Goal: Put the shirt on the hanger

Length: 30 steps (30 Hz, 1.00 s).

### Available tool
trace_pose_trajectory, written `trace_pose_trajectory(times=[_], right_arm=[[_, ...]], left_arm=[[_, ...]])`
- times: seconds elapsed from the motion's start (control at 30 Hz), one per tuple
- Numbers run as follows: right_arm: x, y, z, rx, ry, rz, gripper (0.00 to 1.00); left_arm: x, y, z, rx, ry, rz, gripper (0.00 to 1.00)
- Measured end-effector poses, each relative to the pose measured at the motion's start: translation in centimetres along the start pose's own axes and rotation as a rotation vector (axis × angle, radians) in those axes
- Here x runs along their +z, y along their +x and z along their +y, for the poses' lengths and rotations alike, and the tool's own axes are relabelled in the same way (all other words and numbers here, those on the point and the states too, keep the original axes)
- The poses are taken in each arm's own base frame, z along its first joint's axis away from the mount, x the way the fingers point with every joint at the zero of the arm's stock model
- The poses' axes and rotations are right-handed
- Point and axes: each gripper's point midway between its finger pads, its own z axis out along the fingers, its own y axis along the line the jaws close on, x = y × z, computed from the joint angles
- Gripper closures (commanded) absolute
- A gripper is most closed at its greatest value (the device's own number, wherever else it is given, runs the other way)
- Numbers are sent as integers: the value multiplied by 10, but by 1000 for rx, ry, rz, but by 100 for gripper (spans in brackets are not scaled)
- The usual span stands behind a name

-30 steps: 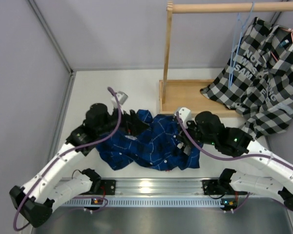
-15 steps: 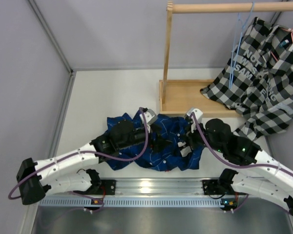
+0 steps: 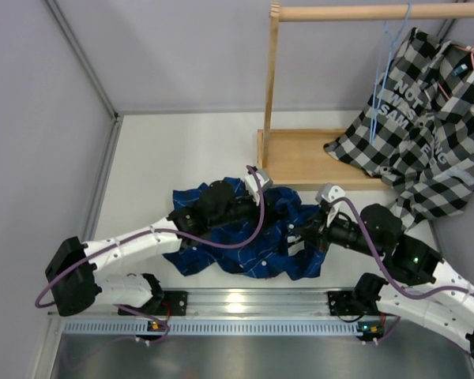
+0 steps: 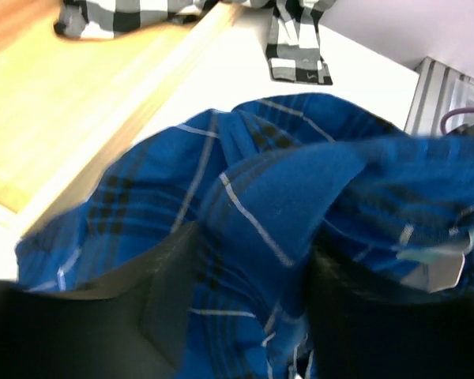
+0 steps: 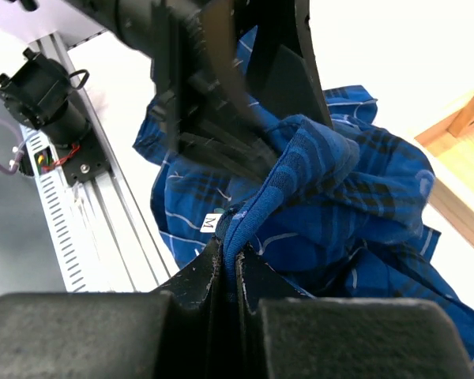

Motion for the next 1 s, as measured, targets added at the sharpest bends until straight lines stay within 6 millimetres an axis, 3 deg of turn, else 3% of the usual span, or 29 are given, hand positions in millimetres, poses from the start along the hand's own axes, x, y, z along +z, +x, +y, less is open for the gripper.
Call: trace_pose_trajectory(times=[0.03,0.13,0.33,0.47,0.57,0.63,0.73,0.77,0.83,0.9,1.0], right_arm=[[0,2,1,0,-5,5,98],[1,3,1,-1,-8,8,95],[4,5,-17,5,95,19,97],[18,3,-43,11,236,77,96],[29,-27,-60,17,347,65,86],[28,-55,-74,29,445,26,85],[22,-87,-87,49,545,-43,67],[18,-95,-91,58,575,-65,56],[15,-97,-96,71,607,-82,48],[16,-85,-95,65,600,-65,45],[16,-44,-94,57,576,9,46]], left_arm=[[2,-2,0,1,7,-11,73],[7,-3,2,2,20,-21,100],[1,-9,19,-36,-110,-42,100],[-30,-46,26,-57,-232,-116,100],[-56,-87,13,-63,-259,-184,100],[-68,-118,2,-65,-282,-221,100],[-77,-158,-16,-86,-303,-271,100],[-76,-165,-19,-102,-319,-277,100],[-70,-164,-18,-133,-366,-260,100],[-62,-149,-4,-157,-458,-217,100],[-52,-113,18,-153,-589,-113,100]])
